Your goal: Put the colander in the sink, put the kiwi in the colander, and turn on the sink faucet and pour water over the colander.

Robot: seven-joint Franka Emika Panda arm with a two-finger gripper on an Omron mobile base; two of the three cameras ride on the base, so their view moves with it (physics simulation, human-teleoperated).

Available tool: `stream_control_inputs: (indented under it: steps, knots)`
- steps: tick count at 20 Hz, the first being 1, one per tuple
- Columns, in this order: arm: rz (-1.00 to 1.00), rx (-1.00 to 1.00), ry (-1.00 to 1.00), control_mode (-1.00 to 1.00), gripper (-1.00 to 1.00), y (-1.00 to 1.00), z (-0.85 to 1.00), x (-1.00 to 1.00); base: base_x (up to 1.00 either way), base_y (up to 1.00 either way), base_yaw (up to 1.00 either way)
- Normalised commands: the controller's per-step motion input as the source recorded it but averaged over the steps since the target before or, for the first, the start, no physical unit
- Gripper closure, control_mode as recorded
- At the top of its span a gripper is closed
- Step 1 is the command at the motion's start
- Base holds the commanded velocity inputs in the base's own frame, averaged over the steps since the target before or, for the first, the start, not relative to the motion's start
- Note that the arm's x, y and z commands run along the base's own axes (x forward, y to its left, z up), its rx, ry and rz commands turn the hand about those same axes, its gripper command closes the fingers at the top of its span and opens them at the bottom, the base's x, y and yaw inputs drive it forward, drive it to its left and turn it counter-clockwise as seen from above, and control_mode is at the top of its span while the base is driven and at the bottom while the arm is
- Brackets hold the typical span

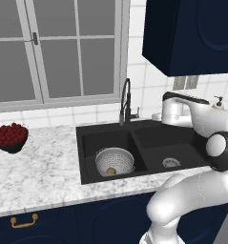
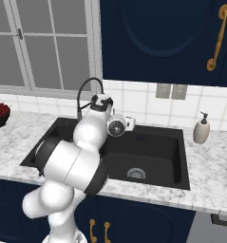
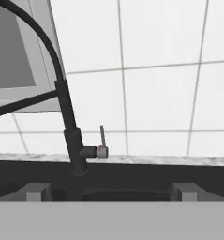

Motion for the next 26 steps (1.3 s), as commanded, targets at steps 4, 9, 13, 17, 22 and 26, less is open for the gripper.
stream_control_inputs:
  steps: [4, 9, 13, 17, 22, 26]
  knots:
    - [0.00, 0.03, -0.05, -1.00, -1.00, -0.03, -0.23, 0.52, 0.00, 0.00, 0.00]
    - [0.00, 0.01, 0.00, -1.00, -1.00, 0.00, -0.20, 0.40, 0.00, 0.00, 0.00]
    - [0.00, 0.00, 0.00, -1.00, -1.00, 0.00, -0.15, 0.09, 0.00, 0.00, 0.00]
    - [0.00, 0.00, 0.00, -1.00, -1.00, 0.00, -0.09, 0.14, 0.00, 0.00, 0.00]
    - [0.05, 0.04, 0.00, -1.00, -1.00, -0.01, -0.01, 0.40, 0.00, 0.00, 0.00]
    - [0.07, 0.07, -0.01, -1.00, -1.00, -0.08, -0.03, 0.49, 0.00, 0.00, 0.00]
